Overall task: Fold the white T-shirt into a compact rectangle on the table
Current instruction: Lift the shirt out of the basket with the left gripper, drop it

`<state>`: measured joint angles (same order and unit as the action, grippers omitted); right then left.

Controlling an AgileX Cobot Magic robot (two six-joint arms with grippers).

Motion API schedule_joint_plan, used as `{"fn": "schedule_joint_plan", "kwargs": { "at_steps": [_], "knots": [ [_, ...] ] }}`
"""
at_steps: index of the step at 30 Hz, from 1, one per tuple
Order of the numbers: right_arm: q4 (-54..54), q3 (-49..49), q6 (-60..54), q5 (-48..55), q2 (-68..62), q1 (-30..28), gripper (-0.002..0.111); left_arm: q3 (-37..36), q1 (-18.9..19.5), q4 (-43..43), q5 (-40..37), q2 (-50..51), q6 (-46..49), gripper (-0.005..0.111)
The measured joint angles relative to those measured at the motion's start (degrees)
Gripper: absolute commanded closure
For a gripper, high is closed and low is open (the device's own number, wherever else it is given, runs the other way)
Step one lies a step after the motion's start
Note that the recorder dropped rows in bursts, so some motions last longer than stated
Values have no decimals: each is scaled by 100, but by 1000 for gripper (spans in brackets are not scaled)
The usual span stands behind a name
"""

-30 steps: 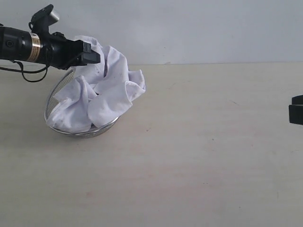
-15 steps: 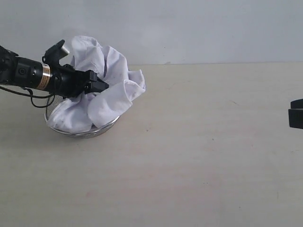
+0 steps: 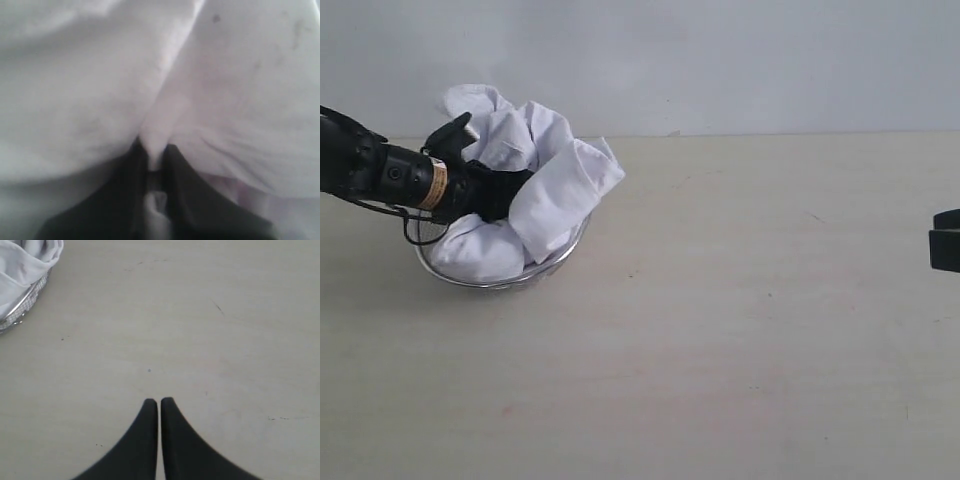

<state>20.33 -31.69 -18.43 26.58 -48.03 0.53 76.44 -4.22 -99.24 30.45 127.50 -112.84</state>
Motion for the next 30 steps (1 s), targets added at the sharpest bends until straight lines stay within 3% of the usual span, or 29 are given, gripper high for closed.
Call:
{"fn": "schedule_joint_plan", "kwargs": {
  "at_steps": [13,18,21,30],
  "knots": [
    [69,0,0,0,0,0,109,-10,750,-50,127,-172,241,102],
    [82,0,0,-90,0,0,109,91,777,-85,473,-270,256,102],
    [82,0,-87,-98,0,0,109,412,777,-105,1113,-418,256,102],
    [82,0,-108,-134,0,0,109,714,755,-132,1796,-1901,244,102]
  ]
}}
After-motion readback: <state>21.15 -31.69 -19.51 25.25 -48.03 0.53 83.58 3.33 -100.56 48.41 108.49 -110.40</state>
